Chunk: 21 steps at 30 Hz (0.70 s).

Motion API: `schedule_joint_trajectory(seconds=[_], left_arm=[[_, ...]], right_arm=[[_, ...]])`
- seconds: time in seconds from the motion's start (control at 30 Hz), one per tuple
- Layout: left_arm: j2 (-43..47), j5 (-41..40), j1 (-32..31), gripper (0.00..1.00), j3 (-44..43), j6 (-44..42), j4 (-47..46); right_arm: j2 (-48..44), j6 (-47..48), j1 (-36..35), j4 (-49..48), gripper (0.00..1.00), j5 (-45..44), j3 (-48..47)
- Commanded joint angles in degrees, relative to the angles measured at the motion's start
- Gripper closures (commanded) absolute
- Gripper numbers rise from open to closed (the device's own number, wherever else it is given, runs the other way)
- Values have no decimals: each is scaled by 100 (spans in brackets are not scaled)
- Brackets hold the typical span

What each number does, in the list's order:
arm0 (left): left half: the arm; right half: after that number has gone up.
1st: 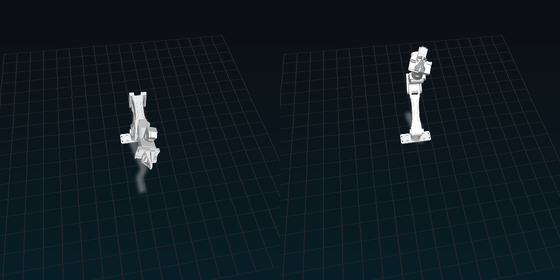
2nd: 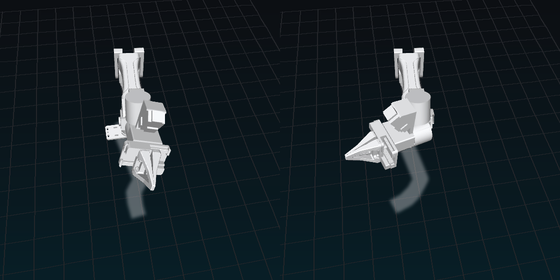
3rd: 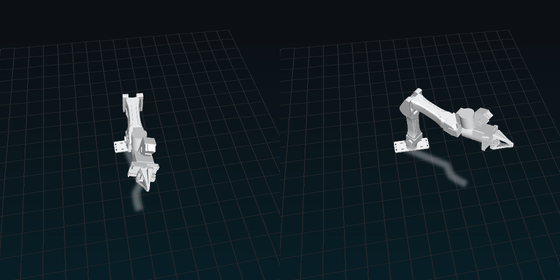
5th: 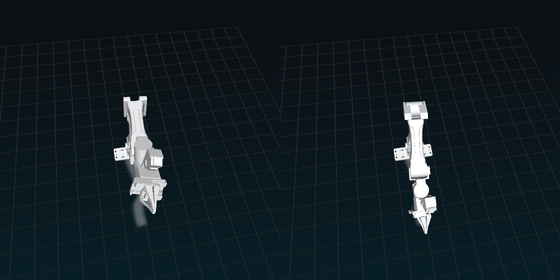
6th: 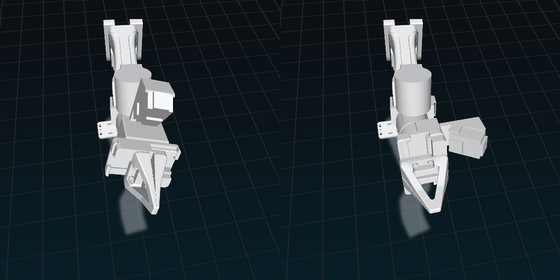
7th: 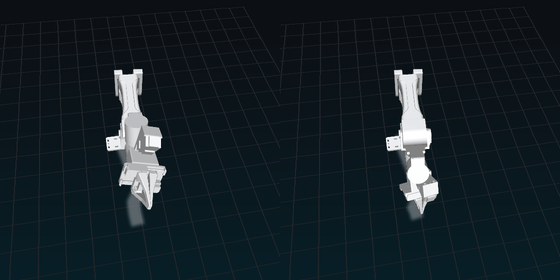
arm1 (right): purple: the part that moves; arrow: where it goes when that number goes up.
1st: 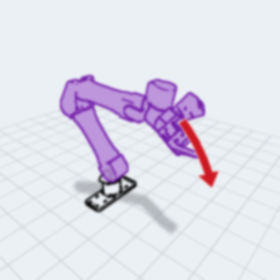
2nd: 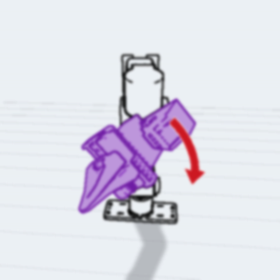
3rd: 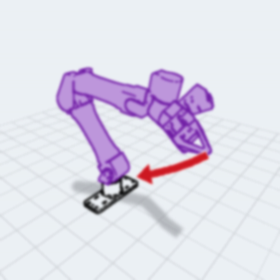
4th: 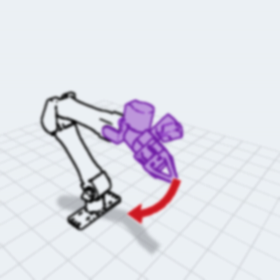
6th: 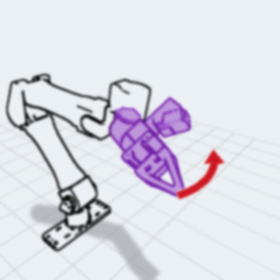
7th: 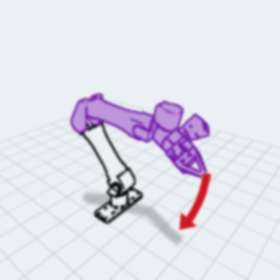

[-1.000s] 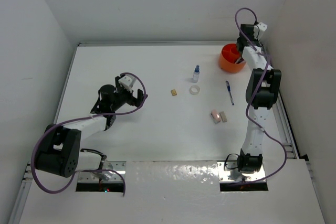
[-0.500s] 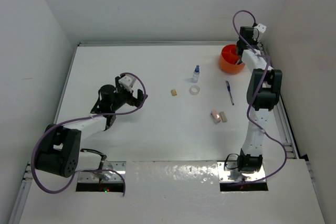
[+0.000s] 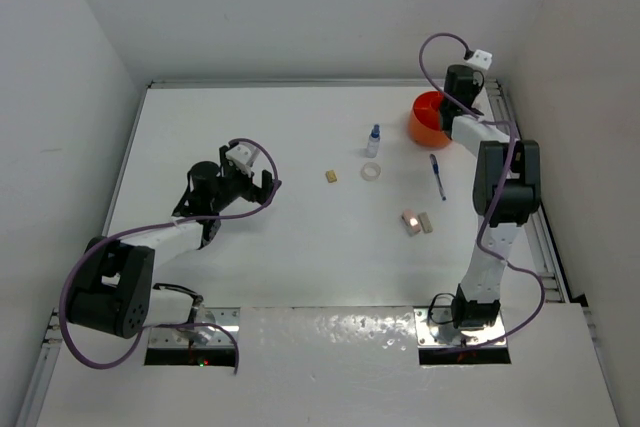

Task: Sort the stationery into containers
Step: Move the storage box to the center of the board.

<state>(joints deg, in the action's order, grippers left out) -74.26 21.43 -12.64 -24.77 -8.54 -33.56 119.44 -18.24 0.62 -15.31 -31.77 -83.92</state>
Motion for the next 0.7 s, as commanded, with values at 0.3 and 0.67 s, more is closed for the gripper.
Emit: schedule_joint_trajectory(seconds=[0.3, 0.67], left_arm=[[131, 107, 87, 2, -54, -25, -274], [192, 142, 87, 2, 8, -52, -309]], right_arm=[[-913, 312, -185, -2273, 100, 197, 1404], [-1019, 497, -291, -3733, 100, 479, 2345]])
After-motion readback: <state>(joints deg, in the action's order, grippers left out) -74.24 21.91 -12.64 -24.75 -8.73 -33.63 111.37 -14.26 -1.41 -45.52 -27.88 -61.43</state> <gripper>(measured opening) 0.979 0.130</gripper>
